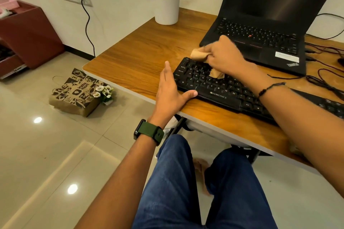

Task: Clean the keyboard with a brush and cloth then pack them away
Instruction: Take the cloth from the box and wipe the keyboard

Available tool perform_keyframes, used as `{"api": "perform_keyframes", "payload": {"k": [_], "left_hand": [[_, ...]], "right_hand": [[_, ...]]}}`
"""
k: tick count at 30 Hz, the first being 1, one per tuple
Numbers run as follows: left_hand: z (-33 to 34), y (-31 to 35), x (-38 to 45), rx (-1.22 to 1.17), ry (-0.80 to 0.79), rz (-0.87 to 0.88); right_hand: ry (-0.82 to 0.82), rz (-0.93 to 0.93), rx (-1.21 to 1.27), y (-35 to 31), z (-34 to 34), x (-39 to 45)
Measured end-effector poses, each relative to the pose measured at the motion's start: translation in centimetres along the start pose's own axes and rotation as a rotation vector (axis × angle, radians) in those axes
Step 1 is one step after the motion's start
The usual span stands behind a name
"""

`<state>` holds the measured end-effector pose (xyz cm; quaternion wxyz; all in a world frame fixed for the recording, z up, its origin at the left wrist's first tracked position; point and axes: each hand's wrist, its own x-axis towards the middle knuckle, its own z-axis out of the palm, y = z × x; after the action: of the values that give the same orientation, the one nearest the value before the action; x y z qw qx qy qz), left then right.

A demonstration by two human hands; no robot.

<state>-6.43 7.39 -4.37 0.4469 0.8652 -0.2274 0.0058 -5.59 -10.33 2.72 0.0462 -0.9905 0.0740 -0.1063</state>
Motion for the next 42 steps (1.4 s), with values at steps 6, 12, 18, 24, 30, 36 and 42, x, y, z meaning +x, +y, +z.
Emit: {"api": "perform_keyframes", "payload": {"k": [6, 12, 18, 24, 30, 36, 42], "left_hand": [[0.2, -0.3, 0.3, 0.038, 0.007, 0.004], [0.2, -0.3, 0.2, 0.043, 0.016, 0.011], [0.3, -0.1, 0.1, 0.04, 0.016, 0.012], [0.4, -0.2, 0.2, 0.06, 0.018, 0.016], [0.5, -0.4, 0.3, 0.069, 0.024, 0.022], [0.4, -0.1, 0.1, 0.056, 0.026, 0.02], [0.5, -0.2, 0.2, 0.069, 0.036, 0.029]], "right_hand": [[-0.112, -0.184, 0.072, -3.1, 2.0, -4.3], [-0.08, -0.181, 0.295, -3.2, -1.1, -6.1], [0.073, 0.029, 0.121, -0.2, -0.4, -1.2], [-0.075, -0.134, 0.047, -2.5, 2.0, -4.9], [-0.083, -0.245, 0.254, -3.1, -0.9, -7.8], [0.118, -0.023, 0.129, -1.6, 0.4, -0.5], [-0.086, -0.131, 0.034, -3.9, 2.4, -1.9]]}}
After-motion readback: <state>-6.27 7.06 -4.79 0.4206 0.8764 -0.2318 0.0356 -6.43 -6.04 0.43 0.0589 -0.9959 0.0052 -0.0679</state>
